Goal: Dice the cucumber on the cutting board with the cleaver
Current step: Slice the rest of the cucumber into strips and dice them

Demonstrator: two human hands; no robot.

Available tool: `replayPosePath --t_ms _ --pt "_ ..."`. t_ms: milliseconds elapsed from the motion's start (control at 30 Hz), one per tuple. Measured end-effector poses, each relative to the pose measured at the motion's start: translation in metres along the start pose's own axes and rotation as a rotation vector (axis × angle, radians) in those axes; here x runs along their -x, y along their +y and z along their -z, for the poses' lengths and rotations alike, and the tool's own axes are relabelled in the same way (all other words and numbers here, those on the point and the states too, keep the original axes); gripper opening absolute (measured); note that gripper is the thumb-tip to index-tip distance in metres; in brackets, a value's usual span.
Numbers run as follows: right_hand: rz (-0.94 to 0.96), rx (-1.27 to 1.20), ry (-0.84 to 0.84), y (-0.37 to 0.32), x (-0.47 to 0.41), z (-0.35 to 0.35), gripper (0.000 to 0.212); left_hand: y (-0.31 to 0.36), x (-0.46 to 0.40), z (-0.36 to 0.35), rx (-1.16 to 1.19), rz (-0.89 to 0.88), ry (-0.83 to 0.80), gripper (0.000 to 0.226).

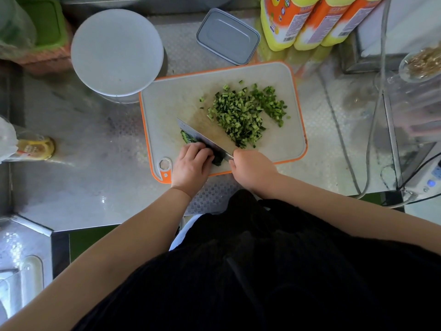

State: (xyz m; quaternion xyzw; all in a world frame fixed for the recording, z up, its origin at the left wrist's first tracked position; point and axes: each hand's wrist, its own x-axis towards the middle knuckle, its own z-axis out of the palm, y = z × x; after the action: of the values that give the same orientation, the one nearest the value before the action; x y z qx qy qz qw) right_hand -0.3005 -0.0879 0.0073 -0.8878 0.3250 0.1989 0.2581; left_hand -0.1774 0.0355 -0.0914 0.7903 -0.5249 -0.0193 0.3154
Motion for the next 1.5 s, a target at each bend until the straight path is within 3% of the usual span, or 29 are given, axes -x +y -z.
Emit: replayPosePath --t_ms 367,567,800,1133,1500 --pt "-0.063 0.135 -0.118 -0.016 -0.017 0.014 0.008 -0.001 0.000 -0.001 0.015 0.007 0.002 0.011" --pt "-0.010 0.053 -0.057 -0.006 -0.011 -0.005 0.013 -0.001 0.000 0.000 0.006 0.003 0.012 0.011" --pt "-0.083 -0.096 -0.157 0.011 -0.032 0.013 0.029 0.002 0.002 -0.004 -0.007 -0.004 0.063 0.017" --pt "-0.039 -0.069 -0.002 0.010 -0.007 -0.001 0.024 0.010 0.005 -0.005 -0.054 0.084 0.057 0.014" --pt "-0.041 0.023 -0.059 0.000 -0.002 0.005 0.021 0.008 0.005 -0.005 -0.010 0.086 0.057 0.014"
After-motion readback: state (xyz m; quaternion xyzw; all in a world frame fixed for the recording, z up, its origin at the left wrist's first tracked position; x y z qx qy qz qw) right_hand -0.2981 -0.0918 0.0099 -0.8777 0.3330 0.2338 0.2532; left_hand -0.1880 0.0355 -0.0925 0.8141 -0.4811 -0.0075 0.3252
